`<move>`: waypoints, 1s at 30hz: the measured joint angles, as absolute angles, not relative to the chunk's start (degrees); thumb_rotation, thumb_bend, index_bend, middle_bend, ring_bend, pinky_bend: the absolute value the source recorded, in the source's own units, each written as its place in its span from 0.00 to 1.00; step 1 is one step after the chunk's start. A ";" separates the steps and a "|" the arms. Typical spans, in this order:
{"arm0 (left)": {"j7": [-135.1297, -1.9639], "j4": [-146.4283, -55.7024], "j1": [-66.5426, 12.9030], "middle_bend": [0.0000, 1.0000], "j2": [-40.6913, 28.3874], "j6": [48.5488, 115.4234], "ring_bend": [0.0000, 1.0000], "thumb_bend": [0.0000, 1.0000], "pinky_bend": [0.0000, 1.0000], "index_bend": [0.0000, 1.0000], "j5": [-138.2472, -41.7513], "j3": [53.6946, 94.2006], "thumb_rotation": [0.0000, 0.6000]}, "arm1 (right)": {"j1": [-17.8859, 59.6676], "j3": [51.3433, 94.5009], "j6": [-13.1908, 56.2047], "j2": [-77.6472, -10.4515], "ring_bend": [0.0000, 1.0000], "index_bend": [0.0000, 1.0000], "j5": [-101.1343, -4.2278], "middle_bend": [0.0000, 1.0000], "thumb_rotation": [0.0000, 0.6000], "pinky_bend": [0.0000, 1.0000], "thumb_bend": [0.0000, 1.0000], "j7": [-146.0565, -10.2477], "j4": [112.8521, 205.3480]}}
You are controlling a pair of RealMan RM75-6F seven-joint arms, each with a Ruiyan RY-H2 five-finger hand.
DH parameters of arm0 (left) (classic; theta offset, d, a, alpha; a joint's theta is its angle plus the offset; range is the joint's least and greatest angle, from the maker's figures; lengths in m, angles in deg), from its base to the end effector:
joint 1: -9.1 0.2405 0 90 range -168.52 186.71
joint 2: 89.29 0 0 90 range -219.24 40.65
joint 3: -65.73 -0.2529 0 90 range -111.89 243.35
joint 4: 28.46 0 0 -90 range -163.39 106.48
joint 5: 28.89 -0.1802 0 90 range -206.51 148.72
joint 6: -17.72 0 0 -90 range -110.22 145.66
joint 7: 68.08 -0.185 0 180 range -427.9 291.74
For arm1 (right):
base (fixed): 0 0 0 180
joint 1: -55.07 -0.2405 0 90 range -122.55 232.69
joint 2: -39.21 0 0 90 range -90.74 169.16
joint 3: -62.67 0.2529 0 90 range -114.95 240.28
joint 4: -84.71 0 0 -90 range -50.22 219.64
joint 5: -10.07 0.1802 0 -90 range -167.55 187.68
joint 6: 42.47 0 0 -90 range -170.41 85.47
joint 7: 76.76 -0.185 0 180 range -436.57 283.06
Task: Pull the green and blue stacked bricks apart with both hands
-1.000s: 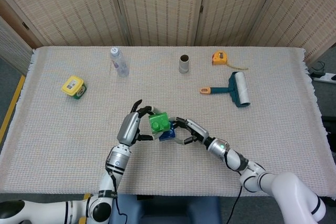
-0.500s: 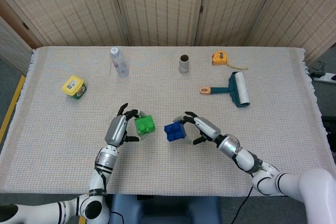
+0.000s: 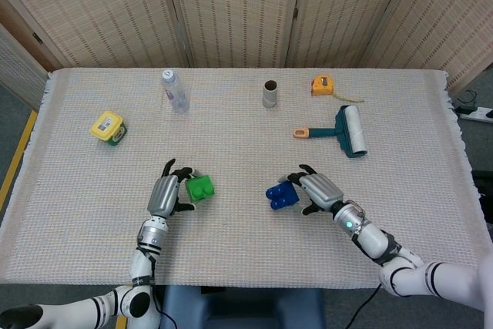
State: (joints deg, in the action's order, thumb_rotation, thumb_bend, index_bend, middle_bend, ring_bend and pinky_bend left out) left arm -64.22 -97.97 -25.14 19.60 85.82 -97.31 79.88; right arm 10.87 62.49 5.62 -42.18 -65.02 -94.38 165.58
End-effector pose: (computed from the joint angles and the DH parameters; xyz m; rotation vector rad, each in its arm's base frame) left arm -0.1517 0.3530 -0.0457 -1.3819 -1.3556 -1.3261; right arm -0.1777 -0.3571 -0.0006 1.9391 -1.3698 0.9529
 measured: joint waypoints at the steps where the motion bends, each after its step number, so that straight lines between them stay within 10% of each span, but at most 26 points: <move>1: -63.71 -97.13 -25.15 0.88 19.94 85.39 0.38 0.48 0.00 0.75 -97.21 79.91 1.00 | 11.03 62.71 5.47 -42.01 0.20 0.73 -64.67 0.36 1.00 0.00 0.46 -93.58 166.01; 5: -61.51 -94.84 -25.32 0.76 20.65 83.30 0.29 0.48 0.00 0.64 -97.58 79.73 1.00 | 11.44 63.42 4.49 -41.12 0.07 0.47 -63.59 0.14 1.00 0.00 0.46 -91.06 167.77; 10: -61.67 -95.00 -25.45 0.16 19.76 79.84 0.03 0.48 0.00 0.20 -97.12 79.01 1.00 | 11.12 63.65 0.52 -39.65 0.00 0.06 -61.90 0.00 1.00 0.00 0.46 -90.38 169.01; 13: -62.31 -95.98 -25.51 0.01 18.78 77.60 0.00 0.45 0.00 0.10 -96.26 78.80 1.00 | 11.20 63.96 -0.42 -38.96 0.00 0.00 -61.43 0.00 1.00 0.00 0.46 -90.50 169.77; 30: -59.31 -110.21 -24.43 0.00 10.06 81.96 0.00 0.39 0.00 0.06 -104.50 78.38 1.00 | 14.71 65.44 7.12 -30.26 0.00 0.00 -69.97 0.00 1.00 0.00 0.46 -93.88 177.84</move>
State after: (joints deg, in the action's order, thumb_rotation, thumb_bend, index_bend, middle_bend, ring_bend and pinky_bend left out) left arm -59.31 -110.21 -24.43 10.06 81.96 -104.50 78.38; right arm 14.71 65.44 7.12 -30.26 -69.97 -93.88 177.84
